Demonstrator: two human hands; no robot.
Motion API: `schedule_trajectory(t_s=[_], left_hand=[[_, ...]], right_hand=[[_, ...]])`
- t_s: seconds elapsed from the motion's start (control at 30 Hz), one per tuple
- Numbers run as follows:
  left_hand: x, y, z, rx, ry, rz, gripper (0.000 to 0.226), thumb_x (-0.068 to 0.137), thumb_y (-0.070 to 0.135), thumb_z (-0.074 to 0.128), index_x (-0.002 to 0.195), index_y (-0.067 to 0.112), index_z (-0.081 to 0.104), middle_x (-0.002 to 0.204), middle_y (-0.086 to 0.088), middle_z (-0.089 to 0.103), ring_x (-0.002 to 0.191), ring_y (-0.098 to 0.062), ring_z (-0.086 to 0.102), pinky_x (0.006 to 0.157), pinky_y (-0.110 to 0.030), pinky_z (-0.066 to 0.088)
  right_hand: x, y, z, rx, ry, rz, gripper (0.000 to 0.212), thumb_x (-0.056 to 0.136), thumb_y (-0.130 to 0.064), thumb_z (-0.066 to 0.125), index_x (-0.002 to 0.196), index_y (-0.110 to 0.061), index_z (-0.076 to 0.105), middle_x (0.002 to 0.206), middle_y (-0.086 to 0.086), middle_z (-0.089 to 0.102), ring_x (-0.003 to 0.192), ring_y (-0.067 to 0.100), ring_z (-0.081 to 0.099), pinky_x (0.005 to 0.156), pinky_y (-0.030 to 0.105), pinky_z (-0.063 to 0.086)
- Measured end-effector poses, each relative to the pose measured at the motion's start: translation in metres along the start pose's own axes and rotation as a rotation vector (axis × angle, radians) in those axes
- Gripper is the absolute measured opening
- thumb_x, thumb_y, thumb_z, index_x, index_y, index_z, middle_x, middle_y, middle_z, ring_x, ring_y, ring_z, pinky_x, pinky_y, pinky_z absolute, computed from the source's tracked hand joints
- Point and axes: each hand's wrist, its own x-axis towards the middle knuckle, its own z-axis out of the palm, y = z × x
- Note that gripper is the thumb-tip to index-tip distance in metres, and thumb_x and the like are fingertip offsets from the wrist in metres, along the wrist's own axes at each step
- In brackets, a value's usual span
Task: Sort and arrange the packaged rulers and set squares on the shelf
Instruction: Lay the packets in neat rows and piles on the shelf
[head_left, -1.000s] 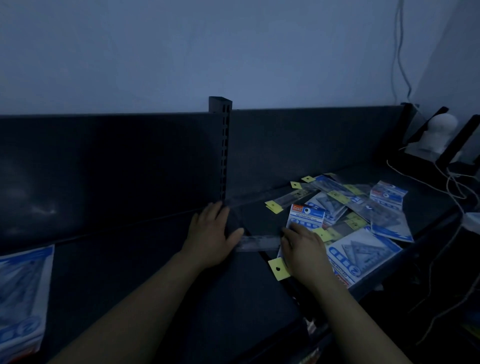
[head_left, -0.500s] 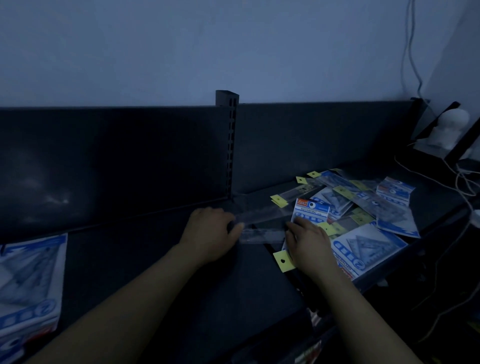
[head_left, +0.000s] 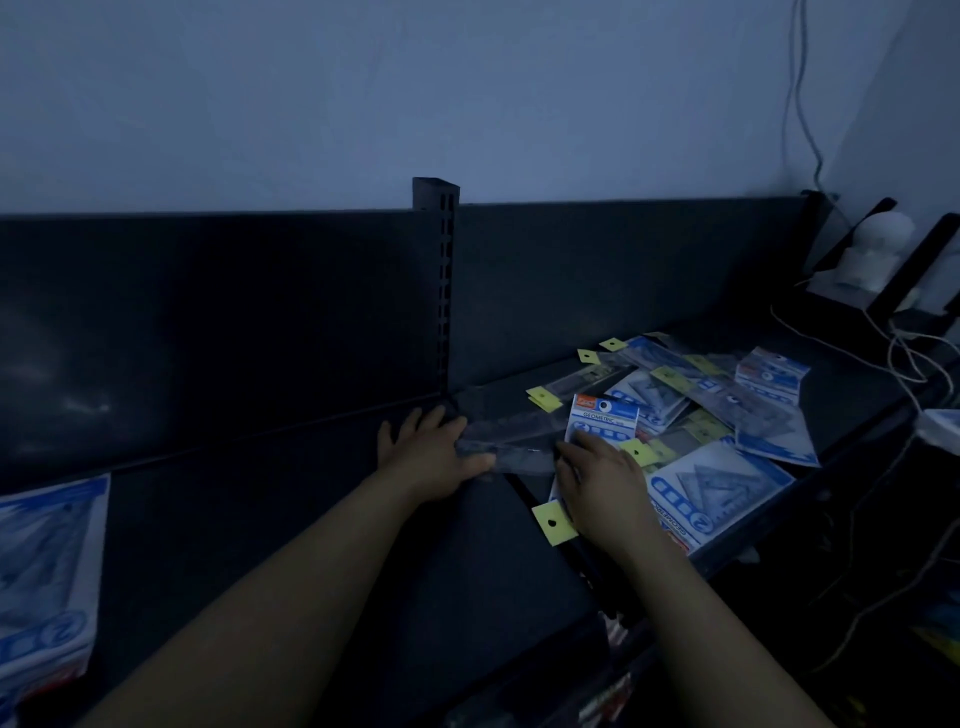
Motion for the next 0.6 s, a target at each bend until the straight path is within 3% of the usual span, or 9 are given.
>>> schedule_trajectory(t_s=[0.1, 0.2, 0.27, 0.37, 0.47, 0.53, 0.6], left_hand=[[-0.001, -0.005, 0.002, 0.009, 0.029, 0.008, 0.07, 0.092, 0.065, 0.03, 0.152, 0.032, 0.015, 0.162, 0.003, 0.0, 0.148, -0.021, -0.005, 0.117, -0.052, -0.008], [-0.008, -0.013, 0.003, 0.017, 0.04, 0.012, 0.065, 0.095, 0.062, 0.026, 0.152, 0.032, 0.017, 0.161, 0.004, 0.003, 0.148, -0.021, -0.002, 0.117, -0.051, -0.007], [-0.015, -0.02, 0.003, 0.005, 0.081, 0.017, 0.061, 0.096, 0.058, 0.029, 0.151, 0.031, 0.022, 0.161, 0.004, 0.008, 0.148, -0.02, 0.003, 0.117, -0.05, -0.004], [-0.023, -0.031, -0.001, -0.065, 0.154, 0.014, 0.051, 0.097, 0.048, 0.042, 0.143, 0.025, 0.041, 0.156, 0.001, 0.028, 0.143, -0.02, 0.024, 0.119, -0.048, 0.013], [-0.027, -0.035, -0.012, -0.17, 0.213, -0.019, 0.036, 0.087, 0.045, 0.06, 0.111, 0.018, 0.067, 0.122, -0.002, 0.062, 0.113, -0.022, 0.056, 0.097, -0.04, 0.046], [-0.03, -0.029, -0.019, -0.143, 0.186, -0.07, 0.048, 0.075, 0.059, 0.068, 0.103, 0.02, 0.066, 0.108, 0.004, 0.062, 0.105, -0.021, 0.055, 0.091, -0.039, 0.048], [-0.03, -0.022, -0.021, -0.067, 0.158, -0.111, 0.059, 0.069, 0.065, 0.069, 0.107, 0.021, 0.063, 0.114, 0.005, 0.056, 0.109, -0.021, 0.05, 0.092, -0.039, 0.046]], right_hand=[[-0.001, 0.004, -0.005, -0.003, 0.015, 0.048, 0.054, 0.089, -0.034, 0.023, 0.125, -0.017, 0.059, 0.129, 0.002, 0.053, 0.118, 0.024, 0.05, 0.106, 0.045, 0.031], [0.001, 0.01, -0.016, -0.05, -0.014, 0.092, 0.023, 0.091, -0.019, 0.04, 0.101, -0.016, 0.06, 0.109, 0.001, 0.055, 0.111, 0.024, 0.051, 0.104, 0.045, 0.031], [0.002, 0.009, -0.022, -0.075, 0.001, 0.062, 0.021, 0.09, -0.015, 0.043, 0.101, -0.015, 0.061, 0.112, 0.005, 0.057, 0.113, 0.026, 0.05, 0.099, 0.041, 0.032], [0.007, -0.002, -0.024, -0.003, -0.007, -0.072, 0.024, 0.091, -0.021, 0.043, 0.101, -0.016, 0.064, 0.111, 0.001, 0.058, 0.113, 0.023, 0.049, 0.097, 0.041, 0.033], [0.009, -0.017, -0.024, 0.053, -0.177, -0.176, 0.019, 0.09, -0.02, 0.053, 0.103, -0.017, 0.067, 0.115, 0.0, 0.06, 0.113, 0.02, 0.051, 0.097, 0.036, 0.036], [0.01, -0.023, -0.026, 0.135, -0.209, -0.135, 0.023, 0.09, -0.019, 0.057, 0.11, -0.017, 0.068, 0.121, 0.001, 0.06, 0.11, 0.02, 0.055, 0.091, 0.031, 0.042], [0.012, -0.029, -0.029, 0.202, -0.179, -0.081, 0.021, 0.09, -0.018, 0.06, 0.108, -0.015, 0.07, 0.117, 0.002, 0.063, 0.103, 0.018, 0.059, 0.083, 0.026, 0.044]])
